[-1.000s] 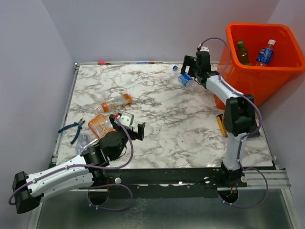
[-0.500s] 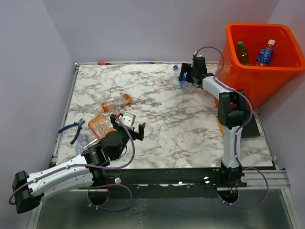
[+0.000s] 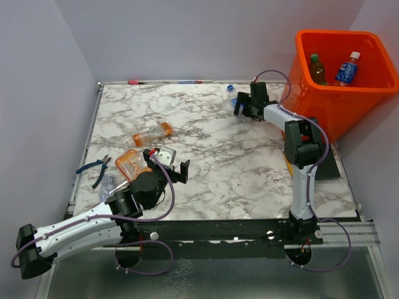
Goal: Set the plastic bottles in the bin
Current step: Pick up the plastic bottle at the center of the board.
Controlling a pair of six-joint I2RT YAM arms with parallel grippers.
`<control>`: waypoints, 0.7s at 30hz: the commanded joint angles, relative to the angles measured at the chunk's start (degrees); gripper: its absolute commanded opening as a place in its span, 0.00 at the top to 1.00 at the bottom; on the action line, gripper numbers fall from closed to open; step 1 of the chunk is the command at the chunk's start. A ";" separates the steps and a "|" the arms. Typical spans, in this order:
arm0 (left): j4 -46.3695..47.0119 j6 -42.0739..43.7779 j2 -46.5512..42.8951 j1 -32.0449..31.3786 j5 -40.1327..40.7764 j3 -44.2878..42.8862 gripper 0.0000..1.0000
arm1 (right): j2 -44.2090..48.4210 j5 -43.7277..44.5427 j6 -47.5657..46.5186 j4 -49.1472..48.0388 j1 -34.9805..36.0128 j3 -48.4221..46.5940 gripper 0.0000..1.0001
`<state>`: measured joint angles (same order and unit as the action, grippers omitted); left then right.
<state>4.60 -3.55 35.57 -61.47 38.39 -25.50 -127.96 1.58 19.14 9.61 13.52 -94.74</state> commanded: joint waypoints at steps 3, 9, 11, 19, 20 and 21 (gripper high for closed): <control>0.66 0.30 -0.74 0.21 -0.85 -0.43 0.01 | 0.95 -3.93 1.16 0.35 0.40 0.79 0.19; 0.64 0.45 -1.05 0.21 -0.11 -0.34 0.01 | 4.28 -8.08 2.49 -3.33 0.85 5.04 0.52; 0.65 0.34 -1.25 0.17 0.12 -0.26 0.01 | 7.67 -9.25 3.91 -6.88 2.09 9.19 0.58; 1.21 -0.78 -2.46 0.21 6.07 0.02 0.01 | 30.04 -9.18 12.65 -28.10 11.23 33.80 0.64; 1.89 -1.30 -3.22 0.21 7.56 0.22 0.01 | 33.68 -8.76 13.23 -30.69 12.88 36.98 0.64; 2.41 -2.02 -4.10 0.21 9.11 0.39 0.01 | 37.28 -7.99 13.80 -32.73 14.80 40.08 0.65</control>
<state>4.62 -3.77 34.24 -61.47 40.75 -25.47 -102.56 -6.26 28.25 -8.23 23.24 -63.24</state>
